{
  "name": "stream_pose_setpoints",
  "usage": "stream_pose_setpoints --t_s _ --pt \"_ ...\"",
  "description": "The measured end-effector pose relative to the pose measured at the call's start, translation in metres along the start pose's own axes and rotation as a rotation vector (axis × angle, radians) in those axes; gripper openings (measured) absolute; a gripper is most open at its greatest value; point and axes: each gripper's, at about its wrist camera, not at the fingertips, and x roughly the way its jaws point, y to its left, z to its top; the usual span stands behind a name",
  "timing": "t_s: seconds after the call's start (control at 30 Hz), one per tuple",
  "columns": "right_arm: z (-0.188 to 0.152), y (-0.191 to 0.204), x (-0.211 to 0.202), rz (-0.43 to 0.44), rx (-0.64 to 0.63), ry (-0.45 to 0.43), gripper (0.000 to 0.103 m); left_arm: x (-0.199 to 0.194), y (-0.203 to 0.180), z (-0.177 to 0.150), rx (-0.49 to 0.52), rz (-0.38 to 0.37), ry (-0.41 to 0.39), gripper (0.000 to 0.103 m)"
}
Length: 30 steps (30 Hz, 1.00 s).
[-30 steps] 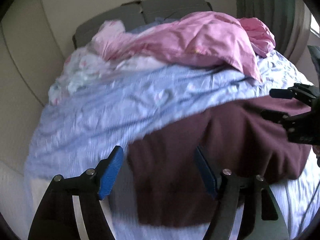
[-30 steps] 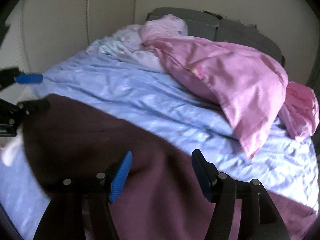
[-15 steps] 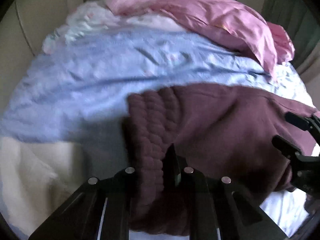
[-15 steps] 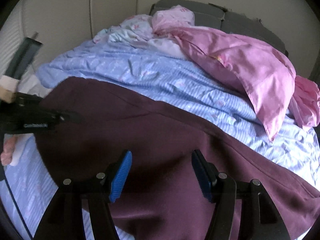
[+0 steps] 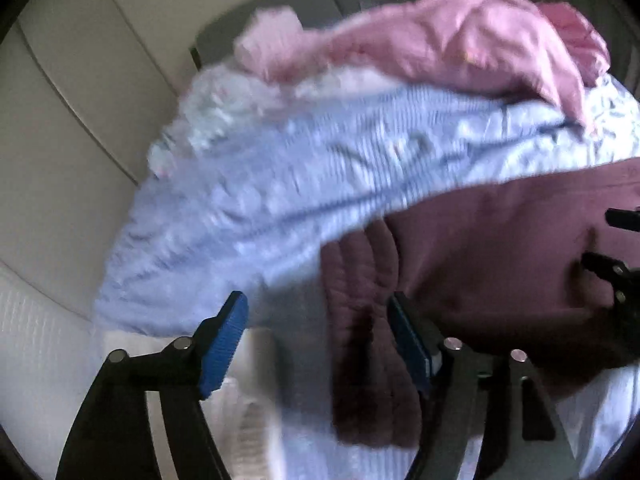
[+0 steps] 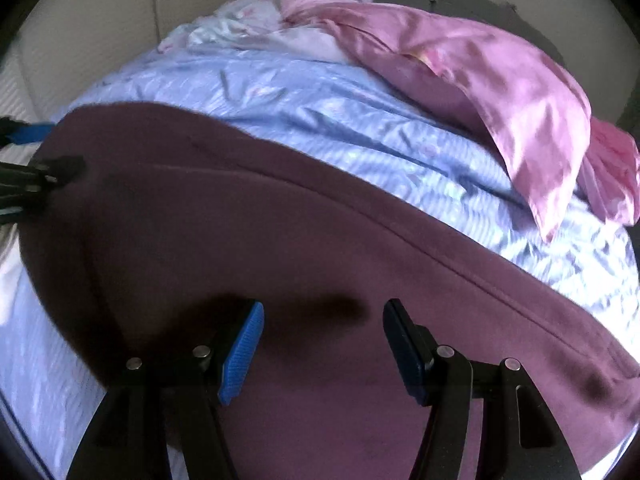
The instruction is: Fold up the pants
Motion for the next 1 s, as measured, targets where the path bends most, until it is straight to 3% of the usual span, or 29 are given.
stream_pose_setpoints --t_s 0.07,0.2,0.33,0.43,0.57,0.73,0.9,0.97,1.0 --pt "0.002 -0.012 -0.012 0.015 0.061 -0.046 0.062 -0.03 0.003 -0.001 -0.013 0.016 -0.066 0.088" --pt "-0.006 -0.026 -0.063 0.078 0.124 -0.2 0.062 -0.078 -0.019 -0.012 0.011 -0.007 -0.147 0.091" --pt "-0.035 -0.043 -0.124 0.036 0.101 -0.331 0.083 -0.113 -0.063 -0.021 0.03 -0.099 -0.212 0.092" --pt "-0.059 -0.066 -0.155 -0.004 0.099 -0.376 0.085 -0.135 -0.109 -0.022 0.018 -0.201 -0.25 0.092" --pt "-0.099 -0.119 -0.187 -0.093 0.147 -0.388 0.085 -0.149 -0.174 -0.011 0.012 -0.286 -0.289 0.093" --pt "-0.149 -0.209 -0.206 -0.219 0.274 -0.393 0.085 -0.144 -0.26 0.01 0.02 -0.407 -0.242 0.093" --pt "-0.204 -0.305 -0.207 -0.274 0.482 -0.444 0.086 -0.129 -0.34 0.024 0.058 -0.427 -0.199 0.093" --pt "-0.225 -0.34 -0.204 -0.253 0.606 -0.479 0.098 -0.123 -0.369 0.028 0.072 -0.414 -0.189 0.093" --pt "-0.24 -0.364 -0.199 -0.235 0.711 -0.497 0.099 -0.12 -0.383 0.029 0.079 -0.409 -0.189 0.093"
